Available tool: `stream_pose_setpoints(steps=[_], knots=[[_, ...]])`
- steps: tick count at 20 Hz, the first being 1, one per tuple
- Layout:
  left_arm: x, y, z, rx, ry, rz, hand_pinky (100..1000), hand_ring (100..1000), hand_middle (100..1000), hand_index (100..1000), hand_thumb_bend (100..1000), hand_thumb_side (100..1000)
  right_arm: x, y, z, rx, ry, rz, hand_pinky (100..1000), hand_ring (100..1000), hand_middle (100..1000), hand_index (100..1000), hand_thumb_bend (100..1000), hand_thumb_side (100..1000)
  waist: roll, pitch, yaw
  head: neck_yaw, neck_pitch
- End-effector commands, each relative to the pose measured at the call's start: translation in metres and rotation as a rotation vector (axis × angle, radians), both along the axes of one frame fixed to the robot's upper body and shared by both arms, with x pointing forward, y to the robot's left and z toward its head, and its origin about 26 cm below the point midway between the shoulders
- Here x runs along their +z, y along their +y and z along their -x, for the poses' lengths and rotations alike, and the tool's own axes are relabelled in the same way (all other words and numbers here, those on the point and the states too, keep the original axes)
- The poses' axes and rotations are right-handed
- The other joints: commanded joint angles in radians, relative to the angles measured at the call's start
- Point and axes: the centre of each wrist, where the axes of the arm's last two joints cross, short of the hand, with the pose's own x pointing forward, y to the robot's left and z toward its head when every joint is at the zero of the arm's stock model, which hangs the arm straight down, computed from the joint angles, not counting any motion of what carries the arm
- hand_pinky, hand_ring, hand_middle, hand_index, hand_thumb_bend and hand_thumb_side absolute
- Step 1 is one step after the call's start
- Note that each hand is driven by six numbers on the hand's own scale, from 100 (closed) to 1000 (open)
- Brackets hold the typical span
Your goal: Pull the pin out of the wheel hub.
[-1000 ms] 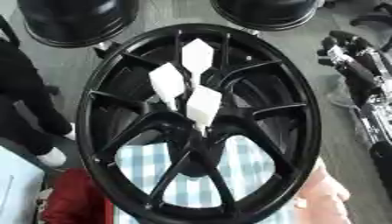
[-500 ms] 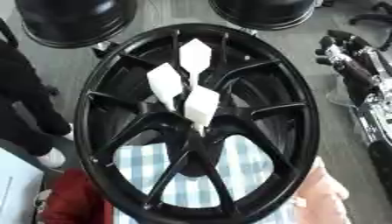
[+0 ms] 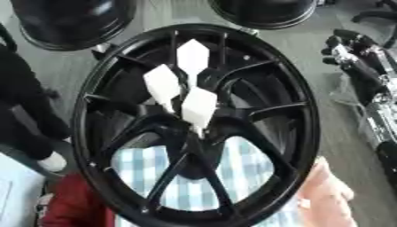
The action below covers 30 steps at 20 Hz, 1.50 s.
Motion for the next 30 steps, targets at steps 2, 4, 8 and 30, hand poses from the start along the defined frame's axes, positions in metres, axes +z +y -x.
stream_pose_setpoints(steps=[2,4,8,30], knots=[[0.036,-0.005,0.016,-0.052,0.014,-0.240,796,825,814,803,279,536,0.016,-0.008,0.003,-0.003,-0.035,0.042,734,714,672,786,236,336,0.004,-0.014,-0.004,0.000,-0.018],[0.045,-0.010,0.019,-0.086,0.038,-0.348,800,824,813,805,287,537,0.017,-0.008,0.003,-0.003,-0.035,0.046,734,714,672,786,235,337,0.005,-0.012,-0.007,0.001,-0.019],[0.050,-0.010,0.020,-0.104,0.058,-0.409,800,824,813,805,287,537,0.017,-0.009,0.003,-0.004,-0.034,0.048,734,714,672,786,235,337,0.006,-0.012,-0.006,0.000,-0.020],[0.009,-0.093,0.035,-0.413,0.173,-1.204,915,856,791,815,579,100,0.019,-0.006,0.000,0.016,-0.015,0.090,733,708,666,782,235,340,0.039,-0.014,-0.030,0.016,-0.015]])
